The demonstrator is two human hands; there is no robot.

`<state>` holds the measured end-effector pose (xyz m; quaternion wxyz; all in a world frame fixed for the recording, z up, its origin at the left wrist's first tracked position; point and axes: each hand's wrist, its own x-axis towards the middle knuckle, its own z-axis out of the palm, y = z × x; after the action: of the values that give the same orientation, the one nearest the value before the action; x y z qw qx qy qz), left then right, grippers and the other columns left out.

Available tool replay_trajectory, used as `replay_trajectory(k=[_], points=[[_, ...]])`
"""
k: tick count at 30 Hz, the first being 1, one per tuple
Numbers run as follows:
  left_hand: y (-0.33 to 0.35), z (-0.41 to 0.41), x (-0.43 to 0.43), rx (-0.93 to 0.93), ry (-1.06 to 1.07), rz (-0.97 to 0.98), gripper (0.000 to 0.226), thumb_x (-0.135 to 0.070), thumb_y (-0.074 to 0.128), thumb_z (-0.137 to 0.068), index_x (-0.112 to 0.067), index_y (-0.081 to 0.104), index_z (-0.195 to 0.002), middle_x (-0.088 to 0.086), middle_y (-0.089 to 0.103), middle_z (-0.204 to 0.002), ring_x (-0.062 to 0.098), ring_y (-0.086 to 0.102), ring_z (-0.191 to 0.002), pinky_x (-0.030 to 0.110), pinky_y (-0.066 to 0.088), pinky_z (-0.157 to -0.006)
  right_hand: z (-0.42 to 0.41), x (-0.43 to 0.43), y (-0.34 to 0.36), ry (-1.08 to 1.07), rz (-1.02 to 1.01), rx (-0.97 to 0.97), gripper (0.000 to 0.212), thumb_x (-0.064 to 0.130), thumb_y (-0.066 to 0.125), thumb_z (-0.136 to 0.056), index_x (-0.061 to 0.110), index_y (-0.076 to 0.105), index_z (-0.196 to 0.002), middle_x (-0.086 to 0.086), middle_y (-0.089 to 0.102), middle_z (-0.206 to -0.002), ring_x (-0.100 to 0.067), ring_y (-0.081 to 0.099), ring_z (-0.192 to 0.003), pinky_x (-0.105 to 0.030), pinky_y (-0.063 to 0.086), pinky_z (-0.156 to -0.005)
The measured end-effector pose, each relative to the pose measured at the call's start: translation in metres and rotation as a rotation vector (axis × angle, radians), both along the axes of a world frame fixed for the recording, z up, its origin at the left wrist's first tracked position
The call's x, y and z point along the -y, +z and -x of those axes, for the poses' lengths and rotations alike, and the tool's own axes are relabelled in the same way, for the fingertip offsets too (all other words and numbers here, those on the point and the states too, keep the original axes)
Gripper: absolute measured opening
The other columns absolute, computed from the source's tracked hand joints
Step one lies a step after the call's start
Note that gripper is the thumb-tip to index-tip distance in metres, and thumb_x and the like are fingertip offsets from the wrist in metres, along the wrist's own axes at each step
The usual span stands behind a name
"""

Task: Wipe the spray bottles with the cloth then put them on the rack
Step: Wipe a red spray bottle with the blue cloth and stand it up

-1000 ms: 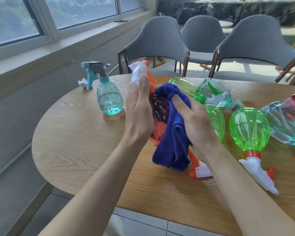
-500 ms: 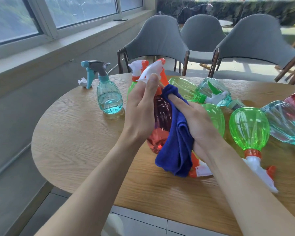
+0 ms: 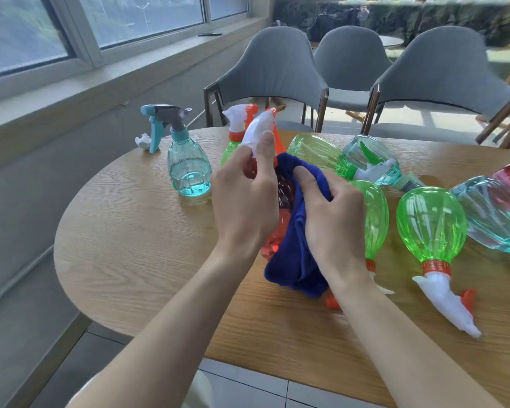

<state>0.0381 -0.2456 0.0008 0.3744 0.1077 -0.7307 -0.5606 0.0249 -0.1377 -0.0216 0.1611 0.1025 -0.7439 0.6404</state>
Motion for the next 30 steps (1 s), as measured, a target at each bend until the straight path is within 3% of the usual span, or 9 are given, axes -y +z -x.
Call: replay_trajectory(k=[3,8,13,15,17,21,24,27,30], points=[[0.0,-0.001,-0.002,-0.011,0.058,0.012,0.056,-0.047,0.057,-0.109,-0.021,0.045,-0.062,-0.013,0.046,-0.052,0.01,0.042,-0.054,0.03,0.037,-0.059,-0.003,0.003,-0.003,-0.075,-0.078,-0.136,0.029,0.035,0.066,-0.106,0.018,0.07,-0.083,0.007,0.061,-0.07,-0.013,0.052,-0.066,-0.027,0.043,-0.066],[0.003,-0.001,-0.005,-0.027,0.104,-0.019,0.055,-0.045,0.056,-0.11,-0.02,0.043,-0.063,-0.014,0.048,-0.049,0.008,0.045,-0.051,0.023,0.034,-0.057,-0.009,0.008,-0.005,-0.167,-0.153,-0.398,0.016,0.021,0.068,-0.105,0.008,0.073,-0.098,-0.001,0.065,-0.086,-0.014,0.056,-0.077,-0.016,0.043,-0.076],[0.004,0.006,0.0,-0.015,0.026,-0.212,0.045,-0.052,0.052,-0.109,-0.016,0.062,-0.083,-0.003,0.071,-0.074,0.02,0.068,-0.073,0.044,0.056,-0.075,-0.014,0.008,-0.01,-0.099,-0.225,-0.544,0.014,0.015,0.07,-0.103,0.002,0.072,-0.107,-0.007,0.065,-0.101,-0.014,0.059,-0.093,-0.017,0.047,-0.089],[0.004,0.01,0.005,-0.023,-0.06,-0.394,0.042,-0.05,0.055,-0.108,-0.012,0.069,-0.095,0.005,0.08,-0.091,0.028,0.077,-0.089,0.052,0.062,-0.09,-0.014,0.009,-0.012,-0.009,-0.3,-0.519,0.026,0.021,0.066,-0.103,0.004,0.07,-0.123,-0.006,0.065,-0.118,-0.016,0.062,-0.108,-0.028,0.051,-0.098],[0.005,0.012,0.01,-0.032,-0.148,-0.563,0.039,-0.042,0.063,-0.107,-0.004,0.072,-0.104,0.006,0.083,-0.097,0.026,0.079,-0.093,0.046,0.063,-0.094,-0.011,0.008,-0.013,0.07,-0.382,-0.439,0.04,0.031,0.064,-0.104,0.012,0.064,-0.14,0.0,0.062,-0.131,-0.016,0.061,-0.12,-0.033,0.051,-0.104],[0.005,0.009,0.012,-0.004,-0.261,-0.609,0.022,-0.026,0.08,-0.097,-0.004,0.079,-0.098,0.008,0.078,-0.085,0.017,0.071,-0.073,0.03,0.061,-0.069,-0.002,0.002,-0.014,0.152,-0.34,-0.134,0.061,0.053,0.069,-0.099,0.033,0.049,-0.154,0.016,0.062,-0.134,-0.001,0.058,-0.123,-0.028,0.048,-0.108],[0.002,0.008,0.011,0.01,-0.289,-0.61,0.016,-0.018,0.085,-0.091,-0.004,0.08,-0.097,0.01,0.073,-0.079,0.018,0.067,-0.064,0.027,0.056,-0.06,0.003,0.0,-0.014,0.197,-0.297,-0.009,0.074,0.06,0.082,-0.084,0.04,0.049,-0.148,0.019,0.065,-0.131,0.001,0.061,-0.122,-0.031,0.049,-0.107],[-0.001,0.011,0.016,0.029,-0.346,-0.585,0.017,-0.019,0.085,-0.091,-0.005,0.083,-0.1,0.013,0.078,-0.087,0.022,0.072,-0.076,0.034,0.06,-0.073,0.002,0.003,-0.012,0.171,-0.257,0.027,0.059,0.056,0.086,-0.082,0.042,0.055,-0.13,0.018,0.069,-0.115,-0.001,0.065,-0.108,-0.032,0.053,-0.097],[-0.004,0.014,0.021,0.086,-0.418,-0.526,0.019,-0.021,0.08,-0.095,-0.004,0.083,-0.104,0.01,0.077,-0.088,0.018,0.072,-0.076,0.029,0.058,-0.07,0.002,0.005,-0.012,0.165,-0.168,0.085,0.05,0.051,0.089,-0.08,0.038,0.061,-0.119,0.016,0.073,-0.104,-0.003,0.069,-0.099,-0.035,0.056,-0.092]])
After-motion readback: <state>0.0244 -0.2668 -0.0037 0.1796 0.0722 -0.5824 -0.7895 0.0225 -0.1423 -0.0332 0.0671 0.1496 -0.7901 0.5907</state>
